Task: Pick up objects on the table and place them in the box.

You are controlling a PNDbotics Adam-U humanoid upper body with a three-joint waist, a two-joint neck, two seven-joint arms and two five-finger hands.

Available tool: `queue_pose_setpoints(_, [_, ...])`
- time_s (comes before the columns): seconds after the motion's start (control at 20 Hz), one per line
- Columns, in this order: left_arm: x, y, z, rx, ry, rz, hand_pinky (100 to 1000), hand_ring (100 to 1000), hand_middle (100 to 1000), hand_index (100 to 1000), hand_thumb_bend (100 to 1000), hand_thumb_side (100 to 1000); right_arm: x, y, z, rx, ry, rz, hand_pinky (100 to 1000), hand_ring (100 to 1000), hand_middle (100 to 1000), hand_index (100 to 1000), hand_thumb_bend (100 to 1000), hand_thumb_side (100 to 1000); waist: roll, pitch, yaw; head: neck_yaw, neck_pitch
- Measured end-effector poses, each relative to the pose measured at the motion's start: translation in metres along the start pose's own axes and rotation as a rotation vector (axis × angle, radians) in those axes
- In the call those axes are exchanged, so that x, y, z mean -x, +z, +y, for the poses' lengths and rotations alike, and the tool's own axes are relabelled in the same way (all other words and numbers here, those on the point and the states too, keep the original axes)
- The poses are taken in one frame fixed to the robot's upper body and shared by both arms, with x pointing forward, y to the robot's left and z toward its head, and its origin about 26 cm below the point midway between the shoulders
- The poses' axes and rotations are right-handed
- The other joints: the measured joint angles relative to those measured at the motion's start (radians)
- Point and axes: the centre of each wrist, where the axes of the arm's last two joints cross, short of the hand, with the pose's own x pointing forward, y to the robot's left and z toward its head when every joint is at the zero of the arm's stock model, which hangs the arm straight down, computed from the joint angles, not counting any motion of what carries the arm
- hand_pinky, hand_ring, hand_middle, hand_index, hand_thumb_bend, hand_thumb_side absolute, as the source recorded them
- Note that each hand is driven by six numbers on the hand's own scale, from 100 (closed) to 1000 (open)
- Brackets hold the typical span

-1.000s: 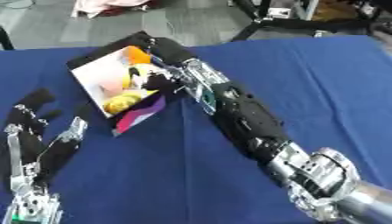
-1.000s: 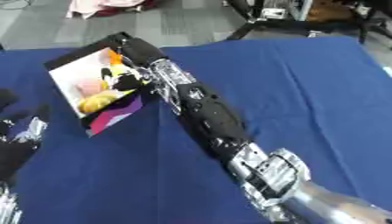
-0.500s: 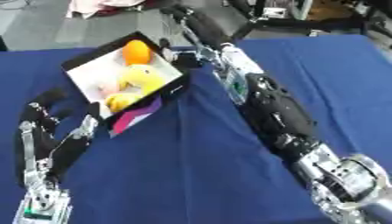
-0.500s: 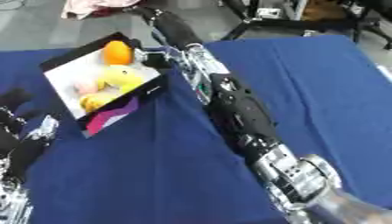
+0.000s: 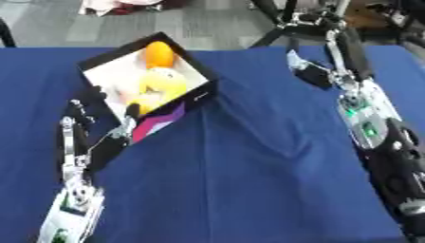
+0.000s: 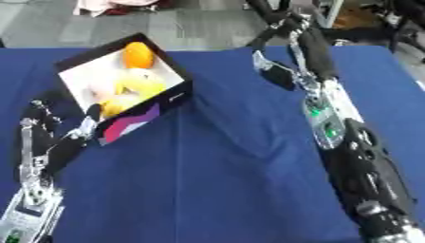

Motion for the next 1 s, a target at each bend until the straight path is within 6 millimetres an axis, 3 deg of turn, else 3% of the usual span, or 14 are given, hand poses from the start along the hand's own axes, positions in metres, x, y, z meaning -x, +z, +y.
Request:
queue_pose_setpoints(0.45, [0.005,0.005,0.005,-0.003,-0.022,0.026,723,876,632,752,555,175,0.005,0.08,0.019,0.032,-0.188,0.251,733,664,720,809,100,513,0.001,0.002,-0.037,0.07,0.0])
queue_pose_setpoints(0.65, [0.008,0.008,0.008,0.001,-0.031,0.041,722,877,632,753,561,178,0.004,0.114,0.018,0.027,-0.246,0.312,730,654,706,806,100,525,0.001,0.0,-0.04,0.078,0.0])
queue_pose_setpoints(1.0, [0.011,0.011,0.008,0.005,-0.038,0.06,723,878,633,755,567,184,-0.015,0.156,0.004,0.045,-0.355,0.341,724,644,691,799,100,528,0.005,-0.005,-0.037,0.091,0.0])
